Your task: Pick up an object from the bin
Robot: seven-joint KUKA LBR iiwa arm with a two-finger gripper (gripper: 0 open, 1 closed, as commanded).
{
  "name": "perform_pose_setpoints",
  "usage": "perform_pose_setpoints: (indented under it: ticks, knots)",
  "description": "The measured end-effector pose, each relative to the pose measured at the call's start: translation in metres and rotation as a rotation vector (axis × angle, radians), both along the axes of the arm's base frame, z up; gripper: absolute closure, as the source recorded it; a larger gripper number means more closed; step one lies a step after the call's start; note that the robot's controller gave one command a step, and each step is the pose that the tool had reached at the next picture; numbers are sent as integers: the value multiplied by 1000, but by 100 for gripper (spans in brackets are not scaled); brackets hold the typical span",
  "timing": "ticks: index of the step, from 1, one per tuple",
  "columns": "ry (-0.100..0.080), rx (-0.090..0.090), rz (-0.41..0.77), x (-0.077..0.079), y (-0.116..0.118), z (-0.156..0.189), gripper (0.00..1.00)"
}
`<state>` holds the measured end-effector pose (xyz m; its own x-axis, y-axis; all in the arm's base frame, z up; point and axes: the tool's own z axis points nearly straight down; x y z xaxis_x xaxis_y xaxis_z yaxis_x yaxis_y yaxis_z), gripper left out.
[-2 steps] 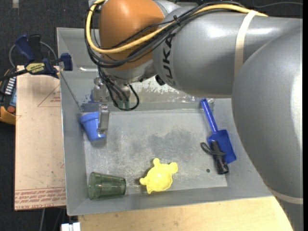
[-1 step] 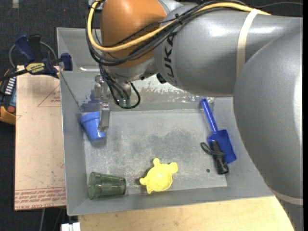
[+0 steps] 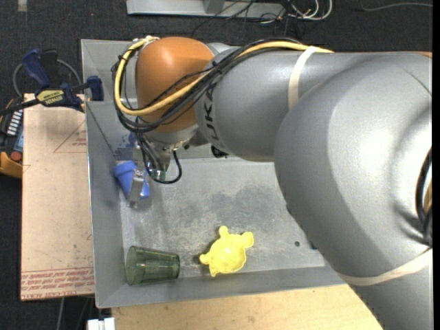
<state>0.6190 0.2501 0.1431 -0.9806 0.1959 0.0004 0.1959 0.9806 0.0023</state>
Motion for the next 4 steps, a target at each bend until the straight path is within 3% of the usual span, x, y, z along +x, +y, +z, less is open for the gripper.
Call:
perform_pose_setpoints:
  ticks: [1,2,3,4]
  knots:
    - [-3,0,1,1,1,-1,0]
    - [-2,2,-83,15,2,-10,0]
    - [-10,4,159,13,4,-71,0]
    - [-9,6,84,23,3,-70,100]
